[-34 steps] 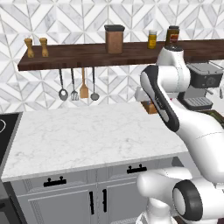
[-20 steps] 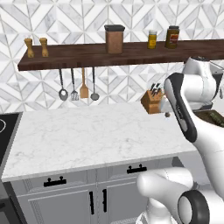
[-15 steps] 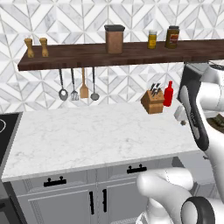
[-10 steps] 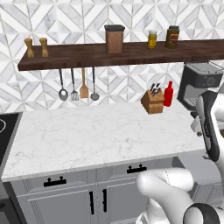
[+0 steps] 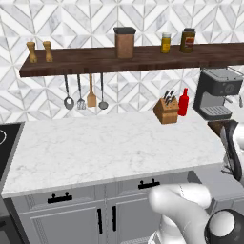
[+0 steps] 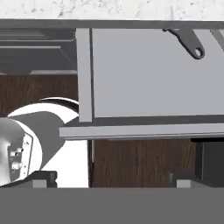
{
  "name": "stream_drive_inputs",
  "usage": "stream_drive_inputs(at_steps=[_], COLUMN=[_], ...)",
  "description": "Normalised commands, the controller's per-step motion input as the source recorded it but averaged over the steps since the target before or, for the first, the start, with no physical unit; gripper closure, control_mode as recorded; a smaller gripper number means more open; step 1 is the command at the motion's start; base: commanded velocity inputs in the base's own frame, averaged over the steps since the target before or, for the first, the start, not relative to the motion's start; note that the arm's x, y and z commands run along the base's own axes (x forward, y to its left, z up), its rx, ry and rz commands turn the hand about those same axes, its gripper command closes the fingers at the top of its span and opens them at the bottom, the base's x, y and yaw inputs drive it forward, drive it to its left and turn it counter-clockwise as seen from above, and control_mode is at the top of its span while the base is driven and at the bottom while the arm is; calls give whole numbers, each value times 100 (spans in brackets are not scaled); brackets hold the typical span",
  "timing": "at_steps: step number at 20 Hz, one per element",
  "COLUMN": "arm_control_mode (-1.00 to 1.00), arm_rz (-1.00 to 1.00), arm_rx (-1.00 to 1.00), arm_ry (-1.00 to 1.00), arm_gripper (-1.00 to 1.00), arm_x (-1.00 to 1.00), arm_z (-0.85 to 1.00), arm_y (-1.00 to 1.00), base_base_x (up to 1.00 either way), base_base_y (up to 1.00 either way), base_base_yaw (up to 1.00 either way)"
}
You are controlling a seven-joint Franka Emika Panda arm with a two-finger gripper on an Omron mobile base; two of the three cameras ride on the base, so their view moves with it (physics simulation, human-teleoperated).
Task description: Place the appropriate cutting tool for cutting the cucumber skin on the cutting board.
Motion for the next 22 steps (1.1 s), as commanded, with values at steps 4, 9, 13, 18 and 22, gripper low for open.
stream_drive_inputs(at_steps=[4, 9, 13, 18, 22], arm_control_mode=[-100, -100, -100, -100, -100], arm_rz=[0, 3, 4, 4, 3], arm_rx=[8, 6, 0, 0, 0], arm_ry=[13, -6, -18, -19, -12], arm_gripper=[-100, -100, -100, -100, -100], arm_x=[4, -18, 40, 51, 9], arm_z=[-78, -79, -62, -42, -62], arm_y=[-100, -71, -8, -5, -23], base_base_x=[0, 0, 0, 0, 0], base_base_y=[0, 0, 0, 0, 0], base_base_yaw=[0, 0, 0, 0, 0])
